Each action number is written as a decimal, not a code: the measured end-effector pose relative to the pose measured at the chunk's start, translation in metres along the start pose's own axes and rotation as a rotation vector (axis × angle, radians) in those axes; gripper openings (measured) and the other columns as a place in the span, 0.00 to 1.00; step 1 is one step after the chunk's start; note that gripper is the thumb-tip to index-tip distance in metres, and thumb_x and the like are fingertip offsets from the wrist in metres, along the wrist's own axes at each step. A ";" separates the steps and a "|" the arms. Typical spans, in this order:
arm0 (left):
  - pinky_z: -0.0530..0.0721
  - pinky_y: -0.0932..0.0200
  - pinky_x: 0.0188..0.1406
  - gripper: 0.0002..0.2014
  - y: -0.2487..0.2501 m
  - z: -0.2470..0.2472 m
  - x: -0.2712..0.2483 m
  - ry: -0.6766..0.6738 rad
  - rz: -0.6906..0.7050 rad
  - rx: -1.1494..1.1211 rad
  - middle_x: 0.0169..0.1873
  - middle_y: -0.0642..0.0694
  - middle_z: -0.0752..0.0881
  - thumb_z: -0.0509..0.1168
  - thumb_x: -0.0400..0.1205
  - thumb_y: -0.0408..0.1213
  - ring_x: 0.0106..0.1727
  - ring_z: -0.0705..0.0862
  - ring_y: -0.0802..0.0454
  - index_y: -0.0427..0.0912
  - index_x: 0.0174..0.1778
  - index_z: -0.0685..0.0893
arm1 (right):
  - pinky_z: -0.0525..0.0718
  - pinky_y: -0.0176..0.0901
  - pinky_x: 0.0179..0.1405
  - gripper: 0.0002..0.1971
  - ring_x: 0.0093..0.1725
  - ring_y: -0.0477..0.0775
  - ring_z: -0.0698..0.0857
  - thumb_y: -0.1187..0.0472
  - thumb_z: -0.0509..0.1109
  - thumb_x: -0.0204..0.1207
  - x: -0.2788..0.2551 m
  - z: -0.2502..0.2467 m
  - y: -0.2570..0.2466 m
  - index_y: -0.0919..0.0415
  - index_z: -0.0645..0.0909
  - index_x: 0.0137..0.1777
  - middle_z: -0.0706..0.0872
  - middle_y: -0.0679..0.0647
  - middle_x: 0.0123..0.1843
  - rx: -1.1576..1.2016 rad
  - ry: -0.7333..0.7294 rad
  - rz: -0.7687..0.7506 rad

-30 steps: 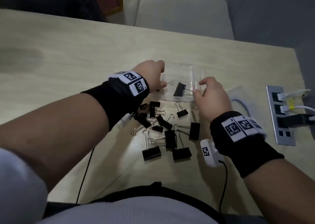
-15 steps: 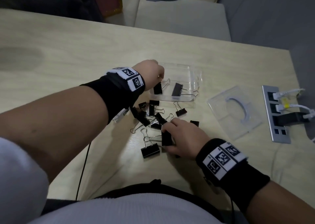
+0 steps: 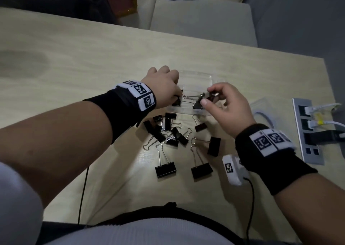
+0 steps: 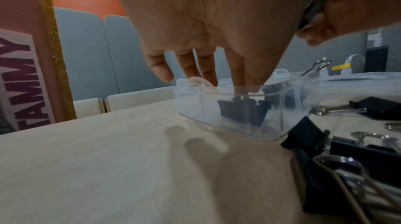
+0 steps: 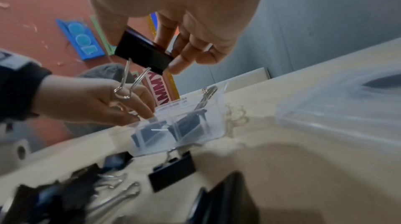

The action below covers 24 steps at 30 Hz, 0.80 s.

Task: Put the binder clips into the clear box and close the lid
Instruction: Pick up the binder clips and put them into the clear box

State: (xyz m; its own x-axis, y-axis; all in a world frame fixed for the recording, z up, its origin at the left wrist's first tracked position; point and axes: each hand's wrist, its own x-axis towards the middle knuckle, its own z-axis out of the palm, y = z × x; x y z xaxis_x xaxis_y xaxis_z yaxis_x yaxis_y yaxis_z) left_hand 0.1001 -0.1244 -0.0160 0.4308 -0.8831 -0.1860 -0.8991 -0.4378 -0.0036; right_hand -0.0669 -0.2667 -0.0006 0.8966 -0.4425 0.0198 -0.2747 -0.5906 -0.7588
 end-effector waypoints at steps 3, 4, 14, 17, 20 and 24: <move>0.72 0.43 0.59 0.14 0.000 0.000 0.001 -0.053 -0.005 0.002 0.63 0.47 0.76 0.61 0.81 0.47 0.65 0.70 0.41 0.63 0.60 0.85 | 0.77 0.50 0.62 0.18 0.59 0.48 0.81 0.44 0.71 0.73 0.021 0.006 0.007 0.45 0.78 0.62 0.83 0.44 0.60 -0.291 -0.159 -0.002; 0.72 0.42 0.60 0.14 0.000 -0.001 0.002 -0.076 -0.013 -0.002 0.64 0.47 0.75 0.61 0.81 0.47 0.66 0.69 0.41 0.64 0.60 0.85 | 0.74 0.54 0.67 0.19 0.63 0.50 0.79 0.43 0.69 0.74 0.027 0.008 0.008 0.44 0.77 0.63 0.83 0.44 0.62 -0.401 -0.220 -0.004; 0.70 0.42 0.65 0.15 0.000 0.003 -0.007 -0.052 -0.091 -0.095 0.69 0.48 0.73 0.60 0.81 0.47 0.72 0.67 0.42 0.58 0.61 0.85 | 0.67 0.56 0.66 0.17 0.68 0.54 0.75 0.46 0.70 0.74 0.033 0.015 0.010 0.45 0.78 0.63 0.81 0.47 0.65 -0.575 -0.194 0.021; 0.71 0.41 0.65 0.17 0.003 0.001 -0.009 0.002 -0.116 -0.130 0.69 0.48 0.74 0.60 0.82 0.48 0.71 0.68 0.42 0.56 0.65 0.83 | 0.71 0.55 0.68 0.16 0.64 0.50 0.79 0.52 0.74 0.72 0.029 0.014 0.009 0.48 0.80 0.59 0.82 0.45 0.62 -0.403 -0.167 -0.052; 0.71 0.41 0.64 0.19 0.007 -0.004 -0.007 0.053 -0.128 -0.186 0.68 0.48 0.76 0.59 0.83 0.50 0.71 0.69 0.42 0.54 0.70 0.79 | 0.78 0.46 0.65 0.15 0.59 0.47 0.82 0.59 0.77 0.70 0.026 0.014 0.010 0.52 0.80 0.56 0.82 0.46 0.60 -0.171 -0.089 -0.075; 0.71 0.42 0.63 0.16 0.011 -0.009 -0.001 0.012 -0.107 -0.172 0.64 0.49 0.82 0.57 0.84 0.51 0.70 0.72 0.43 0.55 0.66 0.81 | 0.79 0.44 0.63 0.15 0.58 0.48 0.83 0.61 0.78 0.69 0.031 0.014 0.012 0.54 0.81 0.55 0.82 0.48 0.60 -0.156 -0.037 -0.084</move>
State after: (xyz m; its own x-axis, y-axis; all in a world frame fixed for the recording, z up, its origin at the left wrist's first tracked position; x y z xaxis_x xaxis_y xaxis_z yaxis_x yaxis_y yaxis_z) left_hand 0.0902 -0.1298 -0.0071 0.5247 -0.8317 -0.1819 -0.8221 -0.5504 0.1454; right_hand -0.0381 -0.2783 -0.0183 0.9299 -0.3640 0.0528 -0.2464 -0.7232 -0.6452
